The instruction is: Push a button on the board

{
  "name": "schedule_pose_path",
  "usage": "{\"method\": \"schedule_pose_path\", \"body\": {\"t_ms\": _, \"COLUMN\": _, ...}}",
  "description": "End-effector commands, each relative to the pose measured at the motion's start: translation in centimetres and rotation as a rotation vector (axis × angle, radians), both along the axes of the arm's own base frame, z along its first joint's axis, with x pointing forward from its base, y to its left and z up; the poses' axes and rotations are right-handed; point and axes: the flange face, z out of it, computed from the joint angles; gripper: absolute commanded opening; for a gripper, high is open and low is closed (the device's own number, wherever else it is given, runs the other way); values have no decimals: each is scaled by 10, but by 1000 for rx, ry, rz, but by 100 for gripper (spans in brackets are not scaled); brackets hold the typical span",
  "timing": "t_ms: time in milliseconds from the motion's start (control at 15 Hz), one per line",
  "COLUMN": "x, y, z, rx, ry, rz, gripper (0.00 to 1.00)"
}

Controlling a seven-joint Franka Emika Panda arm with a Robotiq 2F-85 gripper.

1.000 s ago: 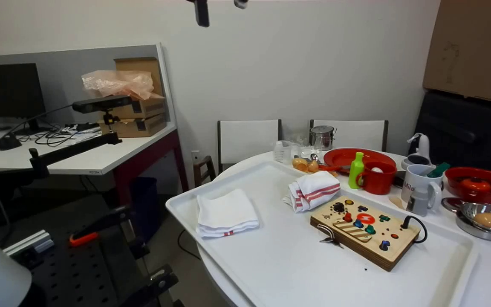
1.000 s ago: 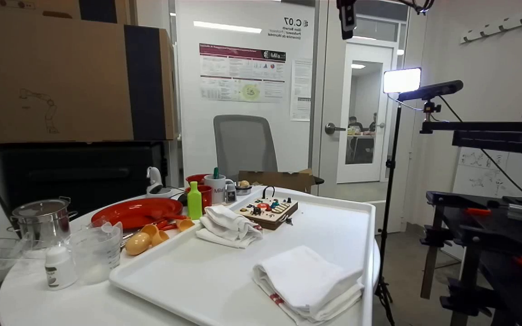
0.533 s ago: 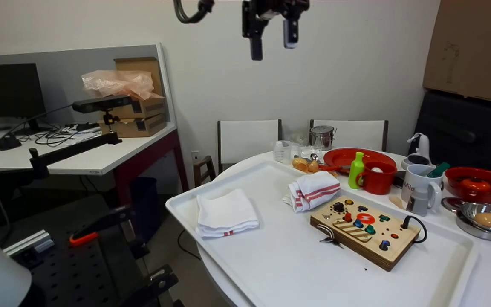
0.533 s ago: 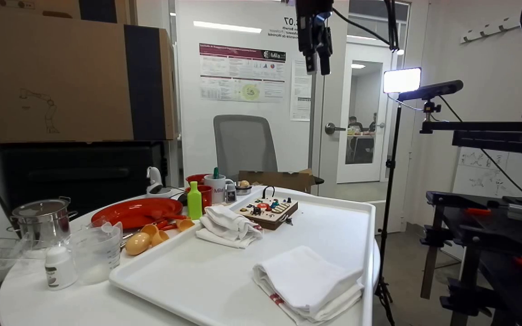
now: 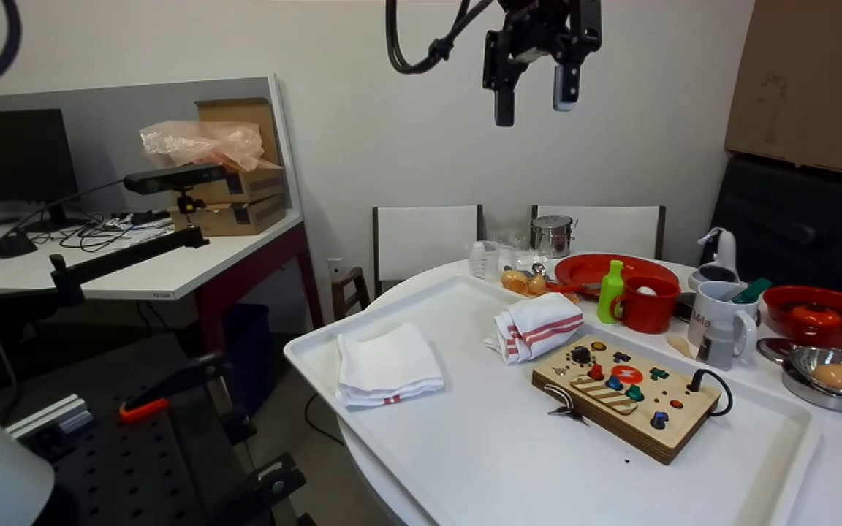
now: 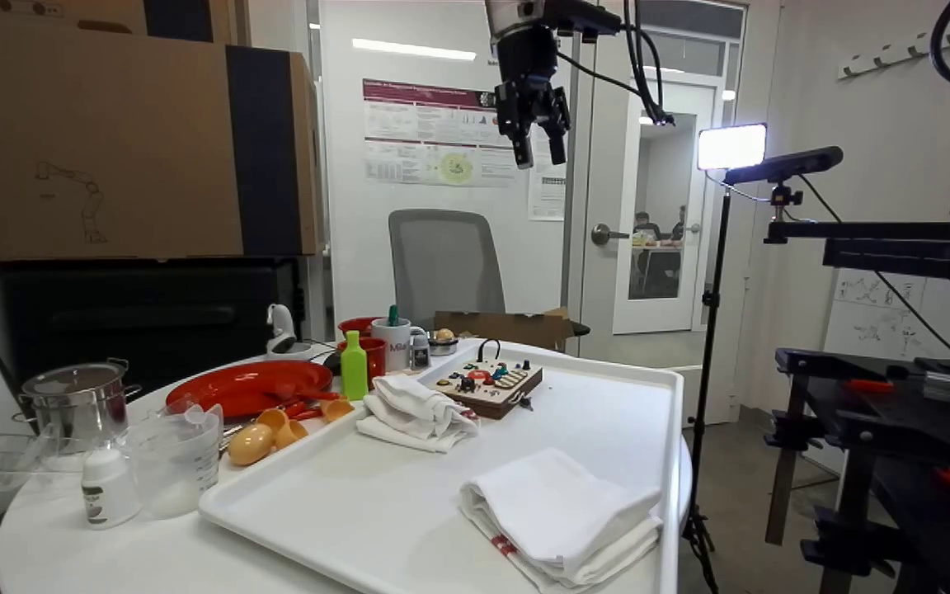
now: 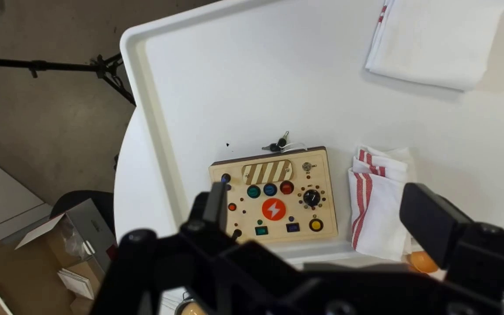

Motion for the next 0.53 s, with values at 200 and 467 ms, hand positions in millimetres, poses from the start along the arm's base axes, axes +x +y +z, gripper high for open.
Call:
{"method": "schedule_pose_path", "body": {"t_ms": 200, "x": 7, "y": -1, "z": 0, "rx": 0, "ry": 12, "rz": -4, "gripper": 100}}
{"method": "schedule_pose_path", "body": {"t_ms": 467, "x": 7, "y": 16, "z": -7, "rx": -11, "ry": -7, "rz": 30, "gripper": 100}}
